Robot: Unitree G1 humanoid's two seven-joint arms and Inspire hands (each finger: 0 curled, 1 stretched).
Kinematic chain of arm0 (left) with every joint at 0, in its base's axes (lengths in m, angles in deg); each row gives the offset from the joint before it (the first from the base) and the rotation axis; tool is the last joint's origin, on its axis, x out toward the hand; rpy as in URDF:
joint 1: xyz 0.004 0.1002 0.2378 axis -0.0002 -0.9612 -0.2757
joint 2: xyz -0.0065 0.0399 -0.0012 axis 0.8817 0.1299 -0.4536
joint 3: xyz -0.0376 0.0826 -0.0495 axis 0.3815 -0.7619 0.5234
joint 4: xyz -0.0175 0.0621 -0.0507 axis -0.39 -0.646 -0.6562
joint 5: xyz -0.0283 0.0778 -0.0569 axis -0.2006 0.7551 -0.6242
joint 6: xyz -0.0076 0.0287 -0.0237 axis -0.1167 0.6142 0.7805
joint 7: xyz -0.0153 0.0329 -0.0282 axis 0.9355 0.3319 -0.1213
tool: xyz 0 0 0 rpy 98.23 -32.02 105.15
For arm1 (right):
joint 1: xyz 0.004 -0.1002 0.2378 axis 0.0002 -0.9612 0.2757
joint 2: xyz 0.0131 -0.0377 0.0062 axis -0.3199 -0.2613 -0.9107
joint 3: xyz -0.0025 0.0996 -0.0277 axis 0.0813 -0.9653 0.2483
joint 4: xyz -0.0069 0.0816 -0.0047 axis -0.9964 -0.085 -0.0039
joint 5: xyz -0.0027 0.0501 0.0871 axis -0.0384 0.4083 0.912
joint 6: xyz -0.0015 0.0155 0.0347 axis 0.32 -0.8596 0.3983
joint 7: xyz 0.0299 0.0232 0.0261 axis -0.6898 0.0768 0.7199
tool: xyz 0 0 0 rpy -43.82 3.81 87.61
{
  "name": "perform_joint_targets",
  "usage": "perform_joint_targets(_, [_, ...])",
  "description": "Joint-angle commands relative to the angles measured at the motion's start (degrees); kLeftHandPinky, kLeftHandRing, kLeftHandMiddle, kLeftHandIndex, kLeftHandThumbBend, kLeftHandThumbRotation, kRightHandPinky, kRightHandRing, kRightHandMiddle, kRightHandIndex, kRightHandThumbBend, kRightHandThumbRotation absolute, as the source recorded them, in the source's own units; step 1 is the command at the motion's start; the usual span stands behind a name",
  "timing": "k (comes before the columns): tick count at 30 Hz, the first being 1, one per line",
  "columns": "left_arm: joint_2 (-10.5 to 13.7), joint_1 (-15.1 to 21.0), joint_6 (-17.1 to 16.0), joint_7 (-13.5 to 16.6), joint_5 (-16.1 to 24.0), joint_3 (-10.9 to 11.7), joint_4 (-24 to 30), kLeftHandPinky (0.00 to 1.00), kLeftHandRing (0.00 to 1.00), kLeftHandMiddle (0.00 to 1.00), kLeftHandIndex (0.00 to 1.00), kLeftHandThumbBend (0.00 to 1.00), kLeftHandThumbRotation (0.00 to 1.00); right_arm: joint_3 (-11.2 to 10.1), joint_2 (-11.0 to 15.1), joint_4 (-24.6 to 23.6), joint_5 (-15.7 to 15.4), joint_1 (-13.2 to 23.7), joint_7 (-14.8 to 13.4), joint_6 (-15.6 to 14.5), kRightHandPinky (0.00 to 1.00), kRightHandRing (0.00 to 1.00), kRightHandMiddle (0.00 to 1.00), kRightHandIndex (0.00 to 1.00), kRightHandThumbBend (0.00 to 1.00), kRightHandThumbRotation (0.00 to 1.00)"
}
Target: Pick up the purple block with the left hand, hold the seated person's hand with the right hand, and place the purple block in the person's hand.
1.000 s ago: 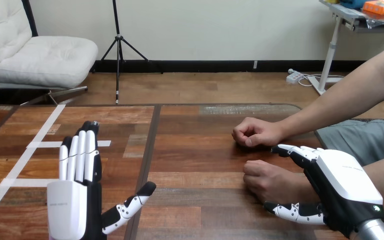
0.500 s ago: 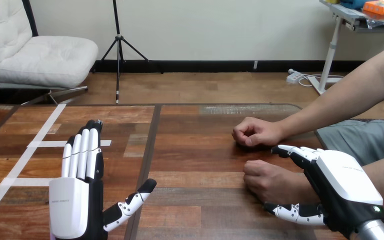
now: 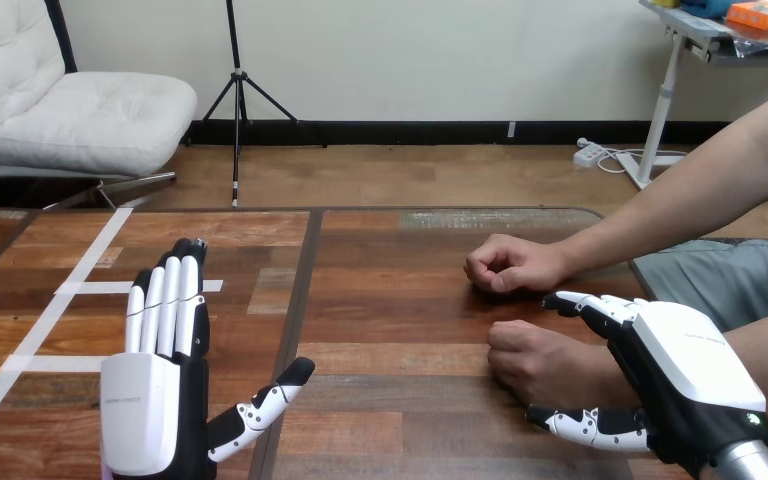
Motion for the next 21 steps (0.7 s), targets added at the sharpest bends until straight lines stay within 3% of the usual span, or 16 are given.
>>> perform_joint_targets(1, [-4.1,14.1,2.8,-3.7,0.0,-1.0,-2.6,0.95,0.95,0.97,0.99,0.69,0.84,0.1,1.3,-0.8,-0.3,2.7,-0.3,0.2,0.92,0.88,0.83,0.83,0.70,0.27])
perform_joint_targets(11, [-2.5,11.7,0.8,-6.5,0.4,-1.6,0.8,0.94,0.95,0.97,0.99,0.68,0.86,0.3,1.1,-1.1,-0.5,2.4,0.1,-0.2,0.92,0.88,0.82,0.83,0.71,0.24])
perform_joint_targets(17, [-0.3,9.4,-1.2,-11.7,-0.1,-1.7,4.4,0.96,0.96,0.98,0.99,0.67,0.90,0.4,1.1,-1.0,-0.2,2.2,0.0,0.1,0.92,0.88,0.82,0.83,0.70,0.24])
perform_joint_targets(21, [2.0,6.7,-1.5,-18.2,-1.2,-1.3,9.6,0.97,0.97,0.98,1.00,0.67,0.91,0.4,1.0,-0.9,-0.1,2.2,0.1,0.0,0.92,0.88,0.83,0.83,0.70,0.24])
